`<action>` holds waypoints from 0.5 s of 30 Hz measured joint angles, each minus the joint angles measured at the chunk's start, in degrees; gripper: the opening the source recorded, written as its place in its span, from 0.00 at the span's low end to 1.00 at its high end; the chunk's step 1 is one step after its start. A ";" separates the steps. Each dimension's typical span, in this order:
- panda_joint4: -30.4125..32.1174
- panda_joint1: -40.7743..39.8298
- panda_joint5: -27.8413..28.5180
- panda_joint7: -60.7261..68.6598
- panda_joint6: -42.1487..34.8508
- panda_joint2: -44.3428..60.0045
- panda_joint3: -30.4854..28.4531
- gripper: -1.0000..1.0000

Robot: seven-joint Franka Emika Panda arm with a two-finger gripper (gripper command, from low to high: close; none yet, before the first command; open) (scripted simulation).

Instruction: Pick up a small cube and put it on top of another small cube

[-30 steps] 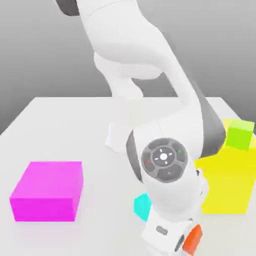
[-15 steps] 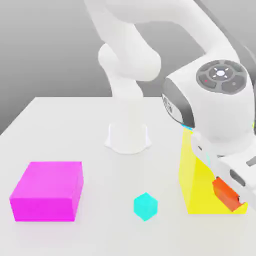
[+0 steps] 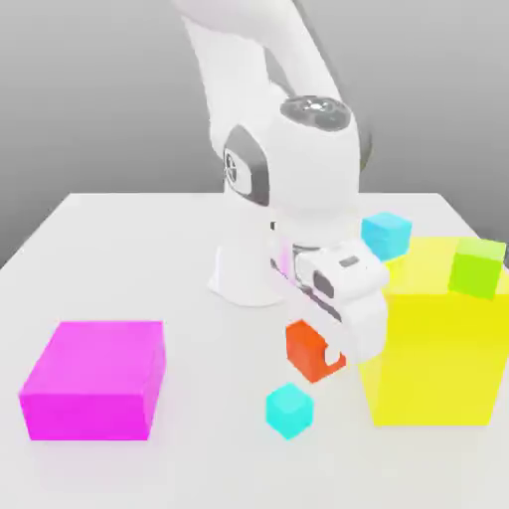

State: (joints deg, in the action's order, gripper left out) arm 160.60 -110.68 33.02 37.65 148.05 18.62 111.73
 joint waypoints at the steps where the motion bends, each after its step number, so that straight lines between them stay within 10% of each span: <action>1: 0.37 1.48 -0.87 0.22 2.61 -2.23 -1.79 0.00; 5: 0.69 5.24 -3.36 1.76 5.48 -5.13 -5.36 0.00; 6: 0.69 5.23 -3.36 1.76 5.42 -5.13 -5.35 1.00; 15: 0.91 8.82 -5.72 3.31 7.82 -7.32 -8.62 1.00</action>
State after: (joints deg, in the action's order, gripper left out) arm 161.51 -101.86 27.30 40.96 155.88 11.30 103.11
